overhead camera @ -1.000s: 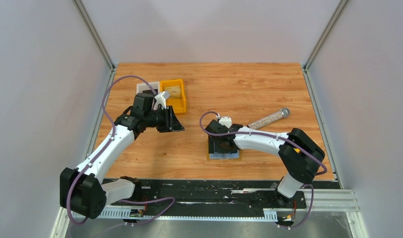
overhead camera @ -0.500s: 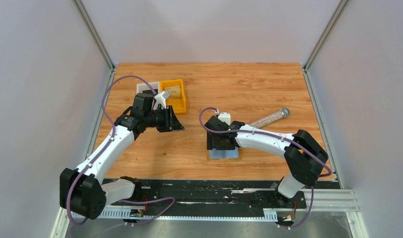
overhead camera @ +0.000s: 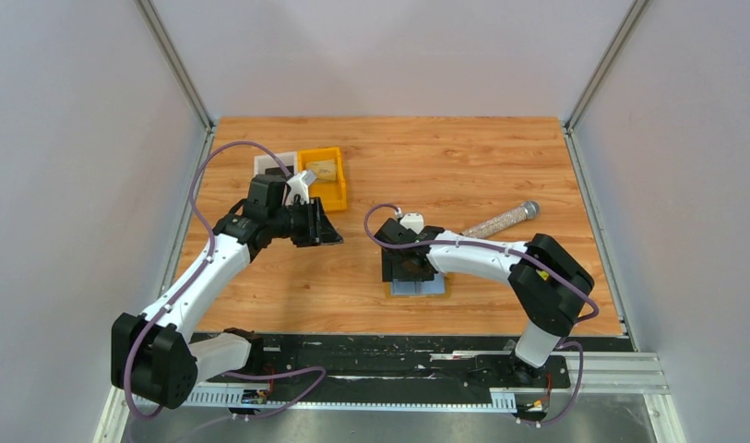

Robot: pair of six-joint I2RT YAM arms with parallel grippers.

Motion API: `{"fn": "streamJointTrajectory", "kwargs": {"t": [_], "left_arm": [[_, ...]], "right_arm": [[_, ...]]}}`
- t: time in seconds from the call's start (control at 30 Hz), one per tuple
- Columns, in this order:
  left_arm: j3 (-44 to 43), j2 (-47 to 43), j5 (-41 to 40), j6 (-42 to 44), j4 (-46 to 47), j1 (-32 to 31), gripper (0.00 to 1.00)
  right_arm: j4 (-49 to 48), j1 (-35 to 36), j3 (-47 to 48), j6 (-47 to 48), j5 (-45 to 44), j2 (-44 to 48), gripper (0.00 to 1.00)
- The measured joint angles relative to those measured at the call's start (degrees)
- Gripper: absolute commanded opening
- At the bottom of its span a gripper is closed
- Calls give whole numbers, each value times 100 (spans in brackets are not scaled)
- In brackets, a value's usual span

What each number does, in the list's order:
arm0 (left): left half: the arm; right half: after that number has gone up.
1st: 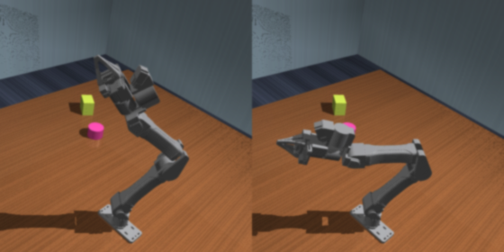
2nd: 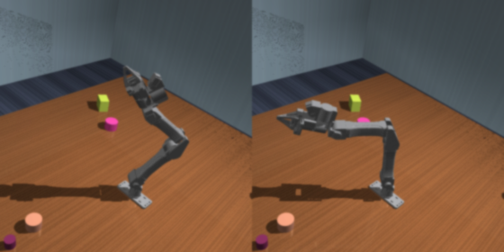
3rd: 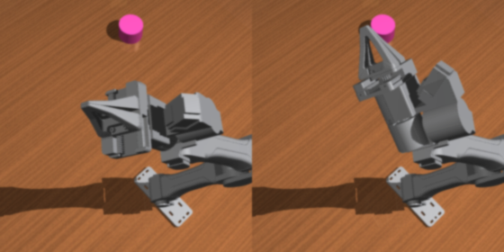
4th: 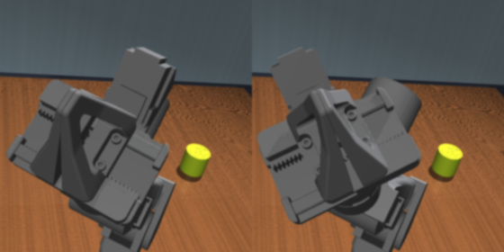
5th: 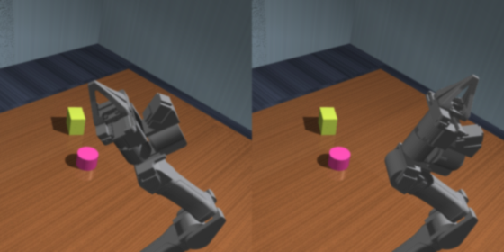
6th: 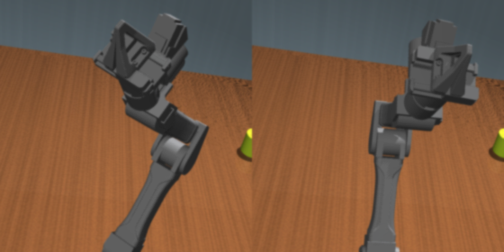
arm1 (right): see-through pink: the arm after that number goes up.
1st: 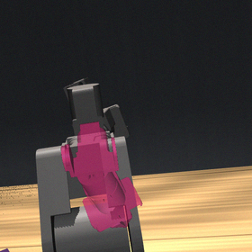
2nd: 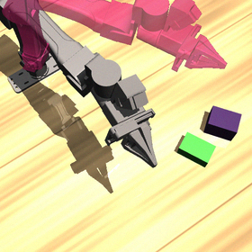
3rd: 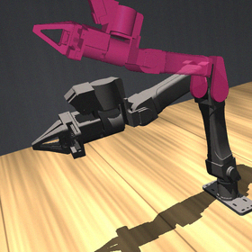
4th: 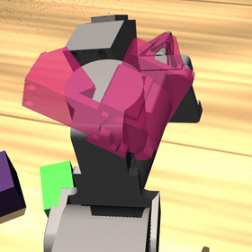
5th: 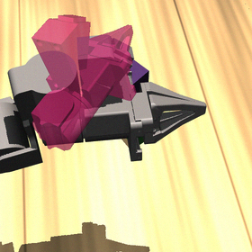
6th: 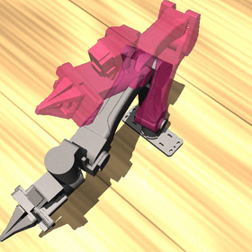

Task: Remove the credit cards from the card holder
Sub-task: Remove the credit card from the card holder.

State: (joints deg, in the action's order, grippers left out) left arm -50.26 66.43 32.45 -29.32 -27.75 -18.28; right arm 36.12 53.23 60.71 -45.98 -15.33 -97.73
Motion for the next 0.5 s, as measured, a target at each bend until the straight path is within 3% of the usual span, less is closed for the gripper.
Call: {"fn": "streamJointTrajectory", "kwargs": {"t": [0.3,0.5], "left_arm": [[0,0,0,-2,20,0,41],[0,0,0,-4,22,0,41]], "right_arm": [[-48,0,-2,2,-17,-66,61],[-125,0,-39,0,-15,-68,63]]}}
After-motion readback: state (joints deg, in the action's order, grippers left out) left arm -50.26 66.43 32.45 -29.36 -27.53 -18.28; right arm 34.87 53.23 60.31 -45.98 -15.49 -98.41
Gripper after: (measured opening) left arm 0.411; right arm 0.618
